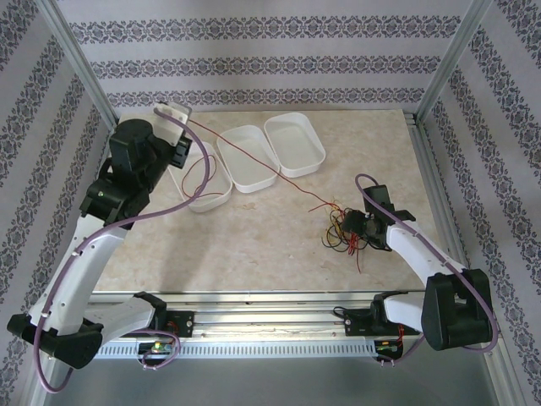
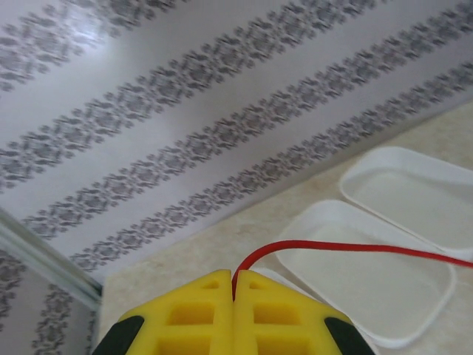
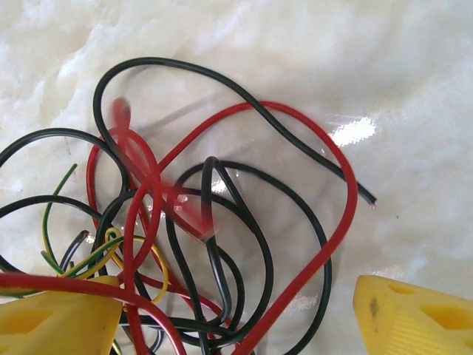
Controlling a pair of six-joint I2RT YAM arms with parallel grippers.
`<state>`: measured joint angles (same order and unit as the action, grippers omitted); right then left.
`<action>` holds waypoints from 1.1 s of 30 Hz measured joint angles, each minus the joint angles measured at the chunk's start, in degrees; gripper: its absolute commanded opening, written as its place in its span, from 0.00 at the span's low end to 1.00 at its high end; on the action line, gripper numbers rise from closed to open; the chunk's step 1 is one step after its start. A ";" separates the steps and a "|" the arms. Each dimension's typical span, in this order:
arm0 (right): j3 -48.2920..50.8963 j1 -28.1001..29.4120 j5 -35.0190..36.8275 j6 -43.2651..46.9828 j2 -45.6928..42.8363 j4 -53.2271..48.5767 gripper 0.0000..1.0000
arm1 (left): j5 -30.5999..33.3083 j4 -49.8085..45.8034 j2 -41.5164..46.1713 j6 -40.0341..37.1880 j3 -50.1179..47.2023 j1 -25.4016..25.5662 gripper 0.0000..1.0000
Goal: Untangle the cables
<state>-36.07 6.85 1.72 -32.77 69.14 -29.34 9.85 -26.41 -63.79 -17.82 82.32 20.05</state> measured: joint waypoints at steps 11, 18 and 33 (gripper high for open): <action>0.00 -0.02 0.39 0.13 0.35 -0.02 0.81 | 2.78 1.57 -1.64 -0.24 5.84 -2.29 0.00; -0.42 -0.02 -0.55 1.27 -3.43 -0.74 0.82 | -0.42 1.55 -3.69 -0.17 10.75 -2.29 0.00; -4.48 0.00 -2.60 4.96 -9.68 -3.08 0.98 | 2.73 1.05 -11.67 -4.68 27.39 -2.51 0.00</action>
<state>-40.56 6.85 -0.89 -27.81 59.46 -32.42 12.58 -25.36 -75.46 -22.50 109.71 17.54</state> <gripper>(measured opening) 0.956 0.043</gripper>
